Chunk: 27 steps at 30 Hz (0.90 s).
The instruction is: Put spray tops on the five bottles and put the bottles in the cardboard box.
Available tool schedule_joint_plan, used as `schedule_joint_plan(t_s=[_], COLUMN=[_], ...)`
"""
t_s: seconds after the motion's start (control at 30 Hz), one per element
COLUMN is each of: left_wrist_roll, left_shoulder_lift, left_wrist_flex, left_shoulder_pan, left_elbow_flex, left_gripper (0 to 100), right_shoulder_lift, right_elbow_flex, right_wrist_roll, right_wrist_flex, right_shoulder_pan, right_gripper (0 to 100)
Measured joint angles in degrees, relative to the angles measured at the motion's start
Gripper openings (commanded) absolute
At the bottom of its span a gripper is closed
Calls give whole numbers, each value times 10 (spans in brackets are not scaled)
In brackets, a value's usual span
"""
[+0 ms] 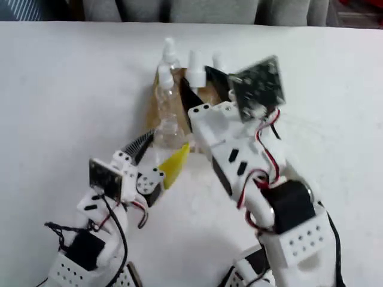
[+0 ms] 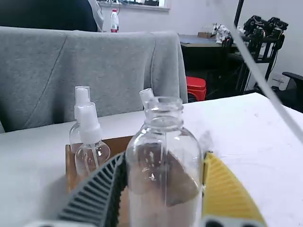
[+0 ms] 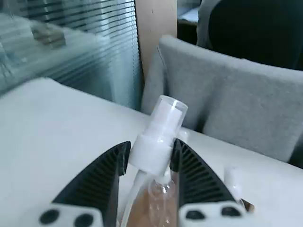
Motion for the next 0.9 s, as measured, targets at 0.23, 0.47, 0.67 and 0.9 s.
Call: schedule_joint_plan(t_s=[0.23,0.47,0.67,0.9], left_wrist_roll=[0,-1,-1,-1], left_shoulder_lift=[-24,-27,-27,-27], left_wrist_flex=[0,0,0,0], left_shoulder_pan=[1,0,0,-12], left_elbow_flex=[45,51,51,51], left_gripper=[24,24,24,24], right_shoulder_lift=[-45,4,53,123], right_elbow_flex=[0,0,0,0], right_wrist_roll=[-32,-32,-32,-32], right_wrist_flex=[-109,-163,-221,-276], right_shoulder_pan=[-60,-81,-71,-13], right_gripper=[15,15,15,15])
